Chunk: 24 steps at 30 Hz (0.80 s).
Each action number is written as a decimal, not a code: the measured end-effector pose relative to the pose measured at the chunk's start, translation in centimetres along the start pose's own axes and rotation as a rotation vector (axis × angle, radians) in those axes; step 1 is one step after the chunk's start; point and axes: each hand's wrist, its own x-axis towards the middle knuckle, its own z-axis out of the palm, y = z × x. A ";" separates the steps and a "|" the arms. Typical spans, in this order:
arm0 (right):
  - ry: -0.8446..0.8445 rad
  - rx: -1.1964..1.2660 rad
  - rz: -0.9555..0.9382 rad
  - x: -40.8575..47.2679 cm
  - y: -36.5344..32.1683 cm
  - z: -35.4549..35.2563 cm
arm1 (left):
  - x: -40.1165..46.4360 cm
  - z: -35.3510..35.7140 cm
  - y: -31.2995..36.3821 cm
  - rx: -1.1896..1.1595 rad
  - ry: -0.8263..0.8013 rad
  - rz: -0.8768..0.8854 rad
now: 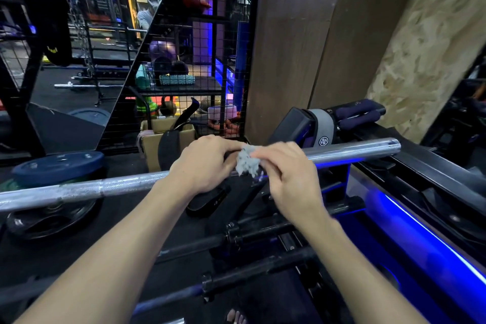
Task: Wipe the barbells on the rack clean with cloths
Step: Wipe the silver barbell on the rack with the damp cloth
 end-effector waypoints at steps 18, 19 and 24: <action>0.081 0.039 -0.043 -0.9 0.1 0.8 | 0.4 -0.1 -0.3 -0.036 -0.061 -0.018; 0.092 0.056 -0.059 -1.8 -0.1 0.5 | 0.3 -0.1 -0.2 -0.040 -0.050 -0.019; 0.109 0.222 0.188 -2.9 0.0 -2.0 | 0.7 0.1 -0.5 -0.039 -0.059 -0.044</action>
